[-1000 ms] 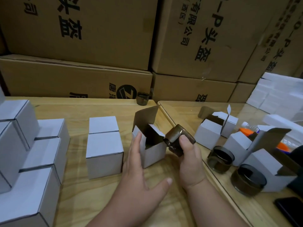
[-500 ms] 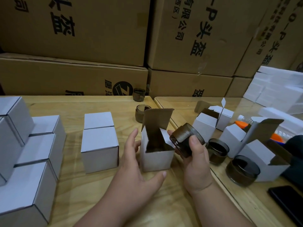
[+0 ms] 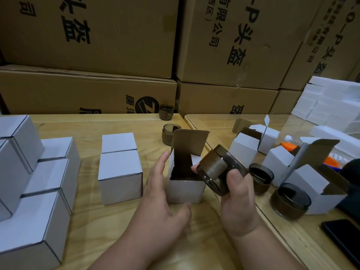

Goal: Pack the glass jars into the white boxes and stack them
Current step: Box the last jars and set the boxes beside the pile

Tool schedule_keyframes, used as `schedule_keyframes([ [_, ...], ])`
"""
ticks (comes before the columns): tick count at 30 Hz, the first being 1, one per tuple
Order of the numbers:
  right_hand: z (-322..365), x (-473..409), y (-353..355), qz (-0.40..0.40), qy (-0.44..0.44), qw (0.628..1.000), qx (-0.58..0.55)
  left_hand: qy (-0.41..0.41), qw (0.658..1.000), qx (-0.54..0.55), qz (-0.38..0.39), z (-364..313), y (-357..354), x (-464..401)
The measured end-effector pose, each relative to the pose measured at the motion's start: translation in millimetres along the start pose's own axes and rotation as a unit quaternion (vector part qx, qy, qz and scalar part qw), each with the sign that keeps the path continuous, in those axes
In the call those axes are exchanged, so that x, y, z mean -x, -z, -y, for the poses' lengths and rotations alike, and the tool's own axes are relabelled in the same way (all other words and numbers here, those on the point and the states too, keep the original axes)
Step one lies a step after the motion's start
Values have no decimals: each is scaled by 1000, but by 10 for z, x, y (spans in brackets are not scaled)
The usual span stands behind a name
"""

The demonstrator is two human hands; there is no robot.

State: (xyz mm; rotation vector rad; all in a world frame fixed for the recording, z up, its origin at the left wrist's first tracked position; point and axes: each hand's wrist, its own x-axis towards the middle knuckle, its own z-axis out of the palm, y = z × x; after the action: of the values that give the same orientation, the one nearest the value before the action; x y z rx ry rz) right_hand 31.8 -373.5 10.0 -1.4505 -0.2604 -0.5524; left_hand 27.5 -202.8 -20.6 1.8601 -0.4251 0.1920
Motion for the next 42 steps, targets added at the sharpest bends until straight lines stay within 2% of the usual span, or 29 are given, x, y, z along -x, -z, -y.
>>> schedule_keyframes([
  [4,40,16,-42,35,20,999,32,8,1000,5,19,-13,5,-4],
  [12,32,-47,-9,9,-16,999,-31,9,999,-31,-1,-74,-6,-1],
  [18,96,-19,-50,31,-15,998,-45,3,999,-36,11,-94,16,-8],
  [21,140,12,-77,46,12,999,9,9,999,-32,16,-120,33,3],
  [26,200,77,-151,133,88,984,76,-11,999,-31,10,-115,35,24],
  [34,226,14,-54,51,146,978,139,-2,998,-50,24,-87,16,14],
  [36,204,-9,-14,32,131,976,173,1,998,-57,22,-81,11,29],
  [38,171,-36,20,17,80,975,209,9,998,-57,17,-85,12,40],
  [42,125,-51,24,50,51,957,280,15,999,-47,7,-75,1,29],
])
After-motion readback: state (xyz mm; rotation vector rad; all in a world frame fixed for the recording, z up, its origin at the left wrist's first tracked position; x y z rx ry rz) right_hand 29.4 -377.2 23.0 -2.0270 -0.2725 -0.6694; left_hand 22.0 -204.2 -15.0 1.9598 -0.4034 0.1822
